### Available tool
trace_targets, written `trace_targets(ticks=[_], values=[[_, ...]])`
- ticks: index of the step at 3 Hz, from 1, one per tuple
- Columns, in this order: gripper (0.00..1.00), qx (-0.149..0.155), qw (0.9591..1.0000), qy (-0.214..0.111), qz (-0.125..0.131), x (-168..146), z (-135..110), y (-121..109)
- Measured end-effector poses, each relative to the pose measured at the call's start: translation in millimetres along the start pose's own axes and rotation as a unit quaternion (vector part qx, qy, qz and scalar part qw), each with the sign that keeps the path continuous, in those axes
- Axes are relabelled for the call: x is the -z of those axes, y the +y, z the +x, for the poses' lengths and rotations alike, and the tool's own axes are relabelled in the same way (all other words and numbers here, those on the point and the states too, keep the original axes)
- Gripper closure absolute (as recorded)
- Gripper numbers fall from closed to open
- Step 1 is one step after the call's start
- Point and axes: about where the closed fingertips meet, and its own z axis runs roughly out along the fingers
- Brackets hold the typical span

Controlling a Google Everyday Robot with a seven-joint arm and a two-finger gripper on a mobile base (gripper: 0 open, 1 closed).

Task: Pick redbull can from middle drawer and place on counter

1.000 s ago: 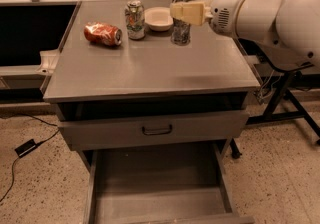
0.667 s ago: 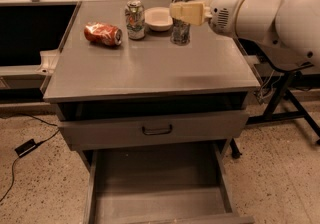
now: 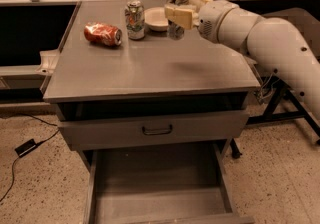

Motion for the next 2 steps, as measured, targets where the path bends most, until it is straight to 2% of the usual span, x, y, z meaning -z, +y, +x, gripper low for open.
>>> trace_targets(ticks=[1,2], values=[[1.0,0.034,0.9989,0.032,-0.009,-21.7,-15.8,13.1],[1.0,0.045,0.9984,0.029,-0.013,-36.0,-31.7,17.7]])
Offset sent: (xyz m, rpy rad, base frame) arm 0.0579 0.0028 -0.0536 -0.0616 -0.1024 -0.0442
